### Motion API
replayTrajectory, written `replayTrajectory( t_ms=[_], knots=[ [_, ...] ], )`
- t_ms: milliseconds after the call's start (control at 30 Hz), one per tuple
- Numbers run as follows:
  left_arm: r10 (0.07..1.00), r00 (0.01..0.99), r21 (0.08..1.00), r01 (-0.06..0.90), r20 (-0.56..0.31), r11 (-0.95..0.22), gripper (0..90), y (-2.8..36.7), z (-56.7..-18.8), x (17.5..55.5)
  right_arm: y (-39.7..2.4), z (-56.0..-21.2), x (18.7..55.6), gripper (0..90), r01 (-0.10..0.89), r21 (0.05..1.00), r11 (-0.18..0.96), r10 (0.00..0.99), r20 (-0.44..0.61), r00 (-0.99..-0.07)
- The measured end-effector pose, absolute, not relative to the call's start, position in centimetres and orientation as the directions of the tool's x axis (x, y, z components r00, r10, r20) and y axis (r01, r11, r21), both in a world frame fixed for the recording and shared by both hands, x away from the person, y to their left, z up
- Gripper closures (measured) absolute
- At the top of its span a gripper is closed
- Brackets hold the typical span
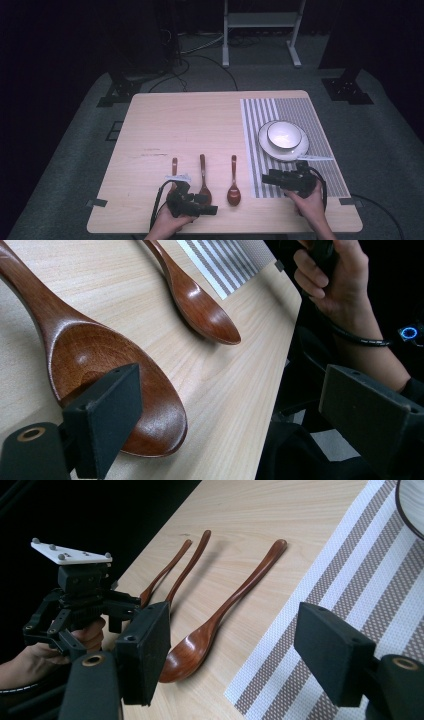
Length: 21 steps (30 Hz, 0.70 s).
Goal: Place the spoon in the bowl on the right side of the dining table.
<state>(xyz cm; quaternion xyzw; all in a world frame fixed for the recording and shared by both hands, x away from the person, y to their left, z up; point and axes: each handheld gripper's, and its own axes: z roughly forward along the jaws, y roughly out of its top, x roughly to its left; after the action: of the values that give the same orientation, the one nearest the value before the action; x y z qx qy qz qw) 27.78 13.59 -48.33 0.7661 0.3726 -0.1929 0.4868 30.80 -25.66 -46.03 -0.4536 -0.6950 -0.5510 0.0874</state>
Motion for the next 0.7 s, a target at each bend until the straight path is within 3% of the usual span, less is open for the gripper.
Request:
replayTrajectory(
  t_ms=[700],
  knots=[
    [0.381,0.654,0.605,0.754,-0.653,-0.257,9.0,13.6,-48.3,27.8,-22.1,-44.2,33.6,29.7,0.730,0.678,0.091,0.530,0.587,-0.612]
  ],
)
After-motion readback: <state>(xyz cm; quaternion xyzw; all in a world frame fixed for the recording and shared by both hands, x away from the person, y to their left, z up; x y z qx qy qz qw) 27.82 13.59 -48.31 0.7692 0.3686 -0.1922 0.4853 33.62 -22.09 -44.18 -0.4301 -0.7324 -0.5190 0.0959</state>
